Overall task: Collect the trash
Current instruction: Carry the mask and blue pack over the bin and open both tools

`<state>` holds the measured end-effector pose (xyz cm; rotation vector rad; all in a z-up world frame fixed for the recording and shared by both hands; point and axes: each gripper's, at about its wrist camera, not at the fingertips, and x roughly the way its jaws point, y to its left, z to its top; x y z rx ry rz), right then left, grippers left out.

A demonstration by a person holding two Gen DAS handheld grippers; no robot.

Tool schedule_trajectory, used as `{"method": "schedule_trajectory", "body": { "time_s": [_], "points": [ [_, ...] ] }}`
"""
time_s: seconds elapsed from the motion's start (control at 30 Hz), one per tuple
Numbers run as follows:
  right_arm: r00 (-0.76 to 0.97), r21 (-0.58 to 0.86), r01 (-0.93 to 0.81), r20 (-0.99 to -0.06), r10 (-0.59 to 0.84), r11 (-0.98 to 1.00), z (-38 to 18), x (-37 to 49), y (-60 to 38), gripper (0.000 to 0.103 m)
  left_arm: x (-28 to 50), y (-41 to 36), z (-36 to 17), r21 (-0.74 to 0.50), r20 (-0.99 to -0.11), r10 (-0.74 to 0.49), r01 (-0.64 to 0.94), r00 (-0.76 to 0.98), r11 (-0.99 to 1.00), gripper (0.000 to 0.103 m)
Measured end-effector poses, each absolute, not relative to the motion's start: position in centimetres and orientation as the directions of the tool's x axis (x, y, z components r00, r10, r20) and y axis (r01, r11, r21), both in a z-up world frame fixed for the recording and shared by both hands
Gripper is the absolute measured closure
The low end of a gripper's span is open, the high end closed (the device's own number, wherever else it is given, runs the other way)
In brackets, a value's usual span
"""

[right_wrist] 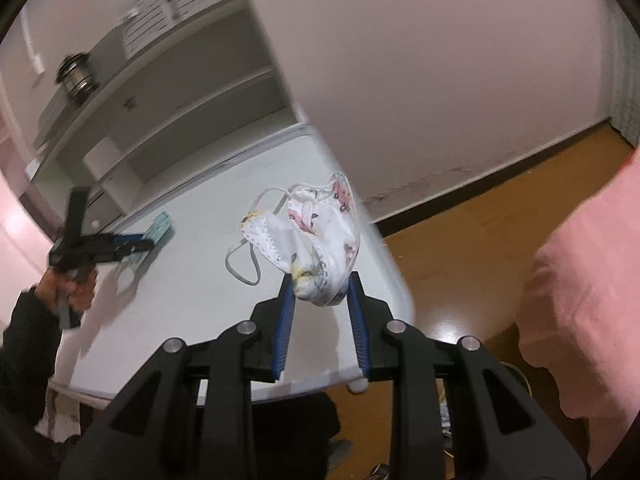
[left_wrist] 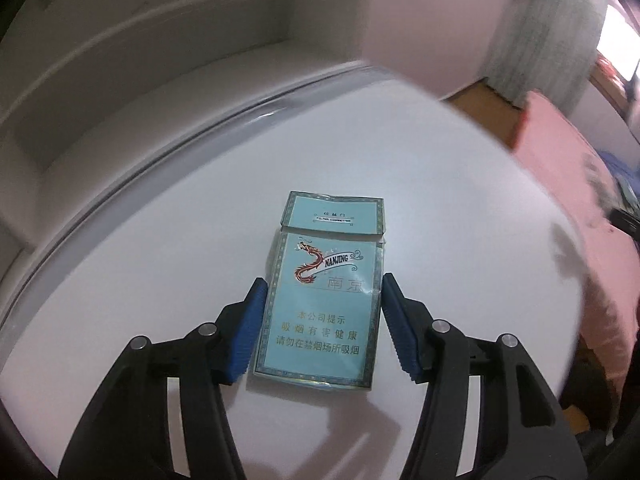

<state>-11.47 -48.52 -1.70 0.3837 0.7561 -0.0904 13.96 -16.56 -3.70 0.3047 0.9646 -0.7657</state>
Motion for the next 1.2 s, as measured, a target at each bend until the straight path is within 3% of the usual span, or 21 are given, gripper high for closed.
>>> {"method": "schedule_trajectory", "body": {
  "time_s": [0.17,0.27,0.37,0.53,0.87,1.2],
  "points": [
    [0.7,0.302,0.378,-0.712,-0.056,0.875,-3.6,-15.2,-54.1,0.076,5.2,-28.0,-1.5,-0.112,-0.763,-0.585,0.834,0.276,0.54,0.047],
    [0.646,0.264,0.494,-0.749,-0.147,0.829,-5.6,-18.1,-57.2,0.076,-0.7,-34.6,-1.0,-0.064,-0.727,-0.634,0.894,0.263,0.444,0.047],
    [0.579,0.244,0.594,-0.791,-0.197,0.767,-8.4,-21.4,-59.8,0.076,-5.1,-39.9,-2.3,-0.119,-0.736,-0.661,0.934,0.145,0.337,0.047],
    [0.465,0.216,0.7,-0.861,-0.206,0.68,-13.8,-25.1,-62.8,0.076,-10.4,-46.5,-8.0,-0.123,-0.791,-0.611,0.966,0.045,0.23,0.047],
    [0.348,0.216,0.769,-0.931,-0.111,0.601,-22.2,-28.2,-65.9,0.076,-9.3,-53.4,-20.6,-0.207,-0.895,-0.441,0.936,-0.062,0.286,0.046],
    [0.337,0.233,0.787,-0.938,-0.082,0.571,-24.3,-29.3,-67.5,0.076,-10.4,-56.7,-23.1,-0.182,-0.917,-0.396,0.938,-0.053,0.295,0.046]
  ]
}}
